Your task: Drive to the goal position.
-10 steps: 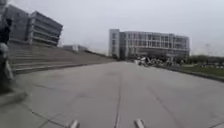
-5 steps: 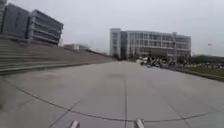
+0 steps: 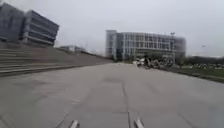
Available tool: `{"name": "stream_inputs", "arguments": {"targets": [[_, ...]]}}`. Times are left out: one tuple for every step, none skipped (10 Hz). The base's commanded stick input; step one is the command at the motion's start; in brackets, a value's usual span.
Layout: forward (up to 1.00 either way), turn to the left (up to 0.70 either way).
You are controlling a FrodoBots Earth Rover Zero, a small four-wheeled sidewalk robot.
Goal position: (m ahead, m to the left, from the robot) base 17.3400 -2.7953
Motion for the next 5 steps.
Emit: {"name": "stream_inputs", "arguments": {"targets": [[1.00,0.00],[1.00,-0.01],[1.00,-0.07],[1.00,-0.40],[1.00,-0.35]]}}
